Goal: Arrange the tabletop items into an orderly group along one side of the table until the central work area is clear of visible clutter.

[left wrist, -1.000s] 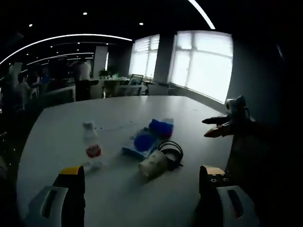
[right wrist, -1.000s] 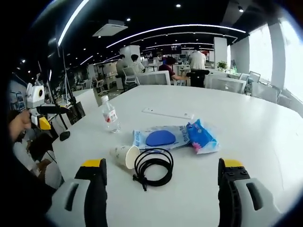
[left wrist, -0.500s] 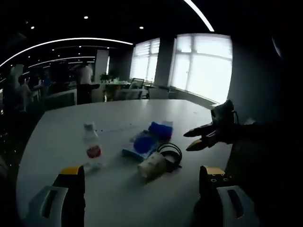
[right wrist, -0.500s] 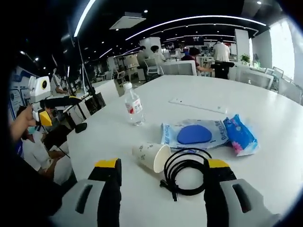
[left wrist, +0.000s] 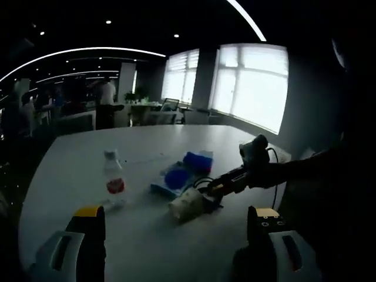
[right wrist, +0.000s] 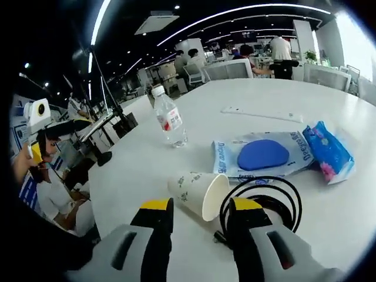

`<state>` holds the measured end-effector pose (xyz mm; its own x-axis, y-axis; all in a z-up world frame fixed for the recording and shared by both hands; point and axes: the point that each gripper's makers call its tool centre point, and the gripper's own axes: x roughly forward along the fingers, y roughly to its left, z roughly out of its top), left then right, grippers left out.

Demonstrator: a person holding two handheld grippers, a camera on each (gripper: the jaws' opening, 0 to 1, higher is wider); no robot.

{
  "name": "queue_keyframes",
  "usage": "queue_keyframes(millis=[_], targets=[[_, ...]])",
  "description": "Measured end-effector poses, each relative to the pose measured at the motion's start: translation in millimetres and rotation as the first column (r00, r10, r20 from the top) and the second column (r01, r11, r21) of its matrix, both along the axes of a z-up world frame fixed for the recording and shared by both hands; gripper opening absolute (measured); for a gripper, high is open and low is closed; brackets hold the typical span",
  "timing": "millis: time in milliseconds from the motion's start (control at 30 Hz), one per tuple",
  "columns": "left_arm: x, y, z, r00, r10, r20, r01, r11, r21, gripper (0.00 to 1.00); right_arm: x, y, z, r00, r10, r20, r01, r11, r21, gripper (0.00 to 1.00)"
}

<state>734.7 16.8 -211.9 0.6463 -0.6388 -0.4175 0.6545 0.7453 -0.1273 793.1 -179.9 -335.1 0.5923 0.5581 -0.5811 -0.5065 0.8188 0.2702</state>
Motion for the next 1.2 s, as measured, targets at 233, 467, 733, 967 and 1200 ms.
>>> queue_keyframes(millis=[233,467,733,967,1200], targets=[[-5.3,0.3,-6.6,1.000,0.007,-0.012,-0.007,1.000,-0.008,1.00,16.4,18.2,-9.1,0.999,0.021,-0.039,-0.020,0.999,0.029,0.32],[-9.1,1.0,-6.0,1.000,0.018,-0.011,-0.018,0.999,-0.029,1.00,13.1,26.1,-20.5,0.994,0.043,-0.099,-0.037,0.997,0.062,0.21],[-11.9,2.7,-10.2,1.000,0.017,-0.020,-0.018,1.000,-0.013,1.00,6.5,27.3,-20.5,0.993,0.076,-0.085,-0.072,0.996,0.048,0.07],[-15.2,-0.1,-11.5,1.000,0.011,-0.021,-0.011,1.000,-0.017,1.00,0.4,25.5,-18.7,0.994,0.085,-0.071,-0.082,0.995,0.048,0.00],[-16.7,3.1,-13.3,1.000,0.002,-0.022,-0.002,1.000,-0.001,1.00,1.9,28.6,-10.1,0.995,0.089,-0.043,-0.087,0.995,0.050,0.00]])
